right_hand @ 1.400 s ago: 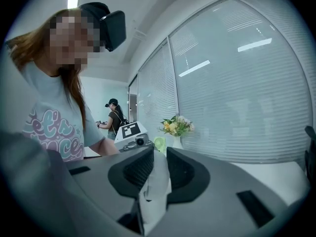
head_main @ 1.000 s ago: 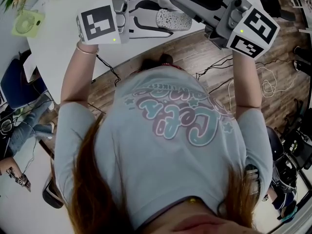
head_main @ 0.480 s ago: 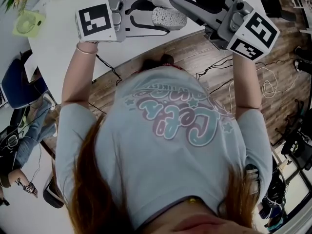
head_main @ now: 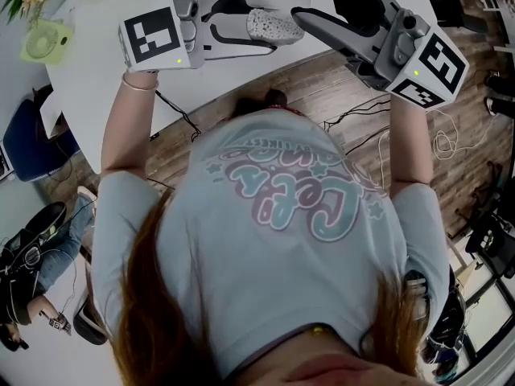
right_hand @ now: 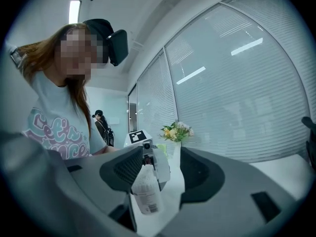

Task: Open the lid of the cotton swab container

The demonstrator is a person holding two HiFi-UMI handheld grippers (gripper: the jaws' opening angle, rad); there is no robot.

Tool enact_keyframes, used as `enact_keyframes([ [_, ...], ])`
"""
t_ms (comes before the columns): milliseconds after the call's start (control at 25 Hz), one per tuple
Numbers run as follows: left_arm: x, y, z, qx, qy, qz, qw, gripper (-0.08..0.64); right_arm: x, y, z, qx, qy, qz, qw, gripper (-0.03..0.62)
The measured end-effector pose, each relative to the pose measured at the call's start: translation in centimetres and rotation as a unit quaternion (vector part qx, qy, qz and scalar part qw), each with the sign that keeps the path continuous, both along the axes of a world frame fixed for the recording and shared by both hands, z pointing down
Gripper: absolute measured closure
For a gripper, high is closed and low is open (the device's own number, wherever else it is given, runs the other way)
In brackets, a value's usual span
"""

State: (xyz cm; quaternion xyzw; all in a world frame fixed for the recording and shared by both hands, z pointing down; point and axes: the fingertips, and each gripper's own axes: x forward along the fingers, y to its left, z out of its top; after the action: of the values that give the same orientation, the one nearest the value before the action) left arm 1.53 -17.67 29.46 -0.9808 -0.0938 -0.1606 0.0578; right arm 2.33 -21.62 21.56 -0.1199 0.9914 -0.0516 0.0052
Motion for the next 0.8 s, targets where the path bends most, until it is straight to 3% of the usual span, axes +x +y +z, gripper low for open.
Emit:
enact_keyframes([
  [800, 0.0, -0.2, -0.8, 0.017, 0.007, -0.007, 0.9998, 0.373, 0.8, 2.9, 4.3, 0.007, 0.048, -0.019, 0.999, 0.347],
])
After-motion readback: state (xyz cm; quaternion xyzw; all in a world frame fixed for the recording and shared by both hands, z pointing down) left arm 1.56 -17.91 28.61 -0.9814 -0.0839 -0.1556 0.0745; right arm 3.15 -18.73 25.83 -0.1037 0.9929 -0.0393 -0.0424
